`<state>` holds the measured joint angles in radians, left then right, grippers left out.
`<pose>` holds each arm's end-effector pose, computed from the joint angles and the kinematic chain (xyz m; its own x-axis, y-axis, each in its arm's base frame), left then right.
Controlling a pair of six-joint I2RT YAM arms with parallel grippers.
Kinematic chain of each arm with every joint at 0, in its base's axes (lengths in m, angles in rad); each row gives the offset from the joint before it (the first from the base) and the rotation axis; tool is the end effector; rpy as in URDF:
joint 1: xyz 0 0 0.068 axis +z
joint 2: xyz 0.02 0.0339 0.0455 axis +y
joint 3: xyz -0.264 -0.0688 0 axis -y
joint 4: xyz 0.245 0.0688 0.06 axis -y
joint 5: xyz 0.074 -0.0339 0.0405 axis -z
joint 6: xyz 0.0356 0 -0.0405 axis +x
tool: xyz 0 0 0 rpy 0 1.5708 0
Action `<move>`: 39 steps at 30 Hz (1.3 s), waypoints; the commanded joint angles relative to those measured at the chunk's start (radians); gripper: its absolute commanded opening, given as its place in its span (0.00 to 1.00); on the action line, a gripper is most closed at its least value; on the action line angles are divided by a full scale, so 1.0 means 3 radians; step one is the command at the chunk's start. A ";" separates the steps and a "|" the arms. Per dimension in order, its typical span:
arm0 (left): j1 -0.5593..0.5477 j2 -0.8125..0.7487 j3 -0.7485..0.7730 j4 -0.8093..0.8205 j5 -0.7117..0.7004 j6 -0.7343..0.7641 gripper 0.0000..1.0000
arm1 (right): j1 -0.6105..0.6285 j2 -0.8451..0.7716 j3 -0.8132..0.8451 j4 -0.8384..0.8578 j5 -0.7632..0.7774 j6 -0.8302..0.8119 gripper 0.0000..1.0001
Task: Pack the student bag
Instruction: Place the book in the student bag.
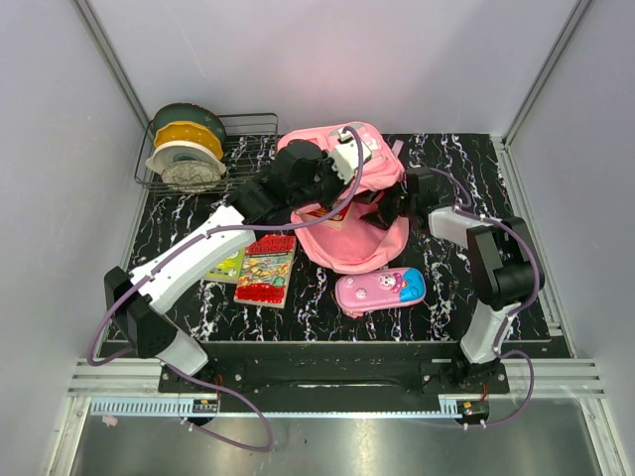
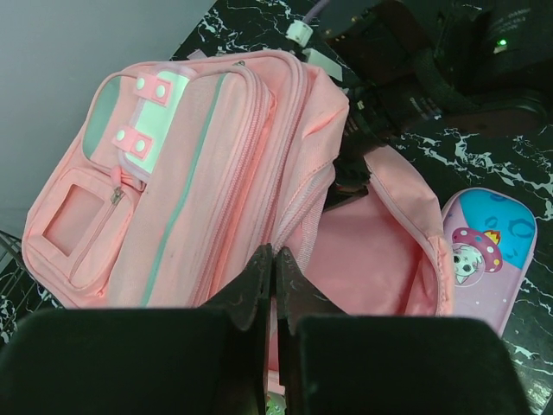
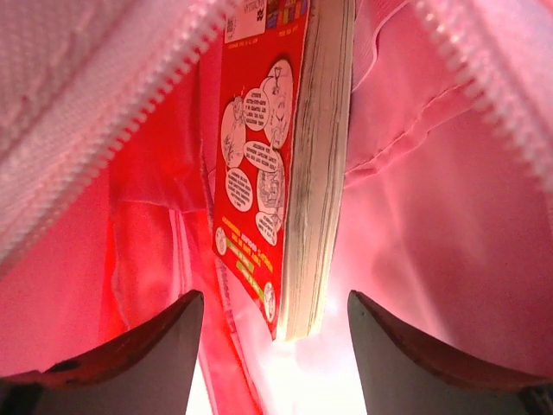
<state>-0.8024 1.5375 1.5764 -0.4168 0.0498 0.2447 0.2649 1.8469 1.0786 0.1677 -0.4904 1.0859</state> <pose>0.2458 -0.2569 0.4064 -0.0670 0.4175 -0.9062 0.7901 0.5769 0.2074 0.3786 0.1201 0.1808 -0.7903 0.5943 -0.1491 0.2001 0.4803 0.8540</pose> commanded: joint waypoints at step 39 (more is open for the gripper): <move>-0.0030 -0.0308 -0.0244 0.0597 0.0054 -0.0304 0.00 | 0.1055 0.0185 -0.0936 0.1803 0.2033 0.0907 0.07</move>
<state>-0.8097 1.5234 1.4895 -0.3656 0.0578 0.1562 0.5751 1.9411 0.8421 0.6876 0.0906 1.4185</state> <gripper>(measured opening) 0.027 0.201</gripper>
